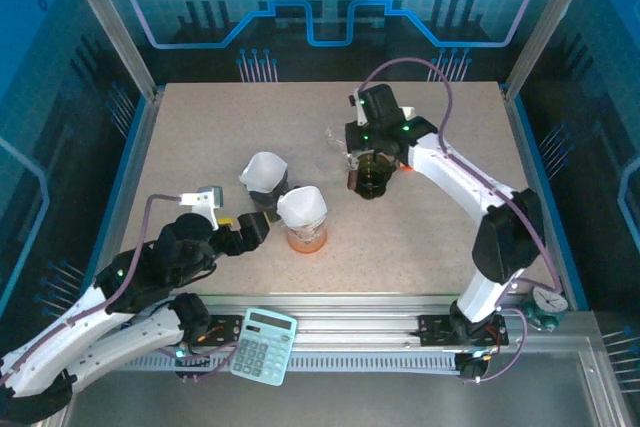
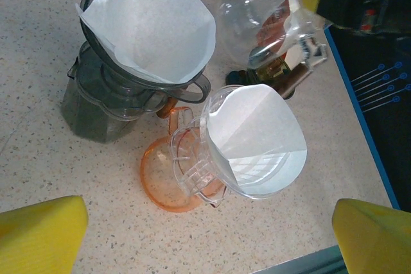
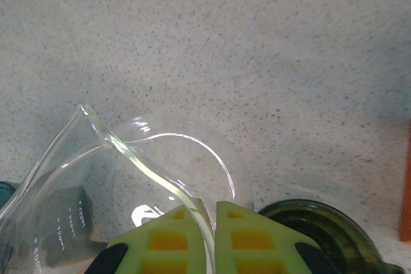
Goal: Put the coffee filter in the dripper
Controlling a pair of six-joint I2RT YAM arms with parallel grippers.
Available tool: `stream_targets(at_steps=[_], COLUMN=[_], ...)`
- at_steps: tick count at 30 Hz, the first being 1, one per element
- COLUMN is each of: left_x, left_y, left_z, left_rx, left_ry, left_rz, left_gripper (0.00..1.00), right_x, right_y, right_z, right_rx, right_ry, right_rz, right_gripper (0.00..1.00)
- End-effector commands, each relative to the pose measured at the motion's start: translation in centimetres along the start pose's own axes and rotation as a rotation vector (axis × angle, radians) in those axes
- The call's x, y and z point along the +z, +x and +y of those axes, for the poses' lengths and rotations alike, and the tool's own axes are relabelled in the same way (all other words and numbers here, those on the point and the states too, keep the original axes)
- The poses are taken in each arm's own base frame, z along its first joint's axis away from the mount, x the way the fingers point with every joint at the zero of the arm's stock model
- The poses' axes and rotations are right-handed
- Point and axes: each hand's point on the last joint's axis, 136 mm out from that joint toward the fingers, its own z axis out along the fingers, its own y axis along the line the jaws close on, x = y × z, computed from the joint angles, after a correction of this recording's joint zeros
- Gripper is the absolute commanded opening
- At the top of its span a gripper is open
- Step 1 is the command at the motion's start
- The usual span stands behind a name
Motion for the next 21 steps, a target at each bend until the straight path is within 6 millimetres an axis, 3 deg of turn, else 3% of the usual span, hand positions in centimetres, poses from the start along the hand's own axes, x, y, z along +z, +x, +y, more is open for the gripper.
stream_targets(at_steps=[1, 5, 10, 16, 21], left_x=[0.0, 0.0, 0.4, 0.9, 1.4], left_y=[0.0, 0.2, 0.8, 1.5, 2.2], left_z=[0.9, 1.1, 1.4, 1.7, 2.0], left_rx=[0.005, 0.004, 0.004, -0.002, -0.016], left_ry=[-0.03, -0.03, -0.04, -0.043, -0.043], left_rz=[-0.014, -0.012, 0.002, 0.021, 0.036], left_gripper=[0.99, 0.99, 0.99, 0.99, 0.99], right_x=[-4.5, -7.9, -11.4, -13.1, -12.9], right_y=[-1.5, 0.8, 5.2, 11.6, 15.9], right_z=[-0.3, -1.3, -2.1, -1.6, 0.1], right_rx=[-0.003, -0.009, -0.001, 0.001, -0.07], right_ry=[0.002, 0.028, 0.025, -0.01, -0.029], right_rz=[-0.065, -0.061, -0.045, 0.036, 0.137], right_gripper=[0.0, 0.0, 0.0, 0.0, 0.0])
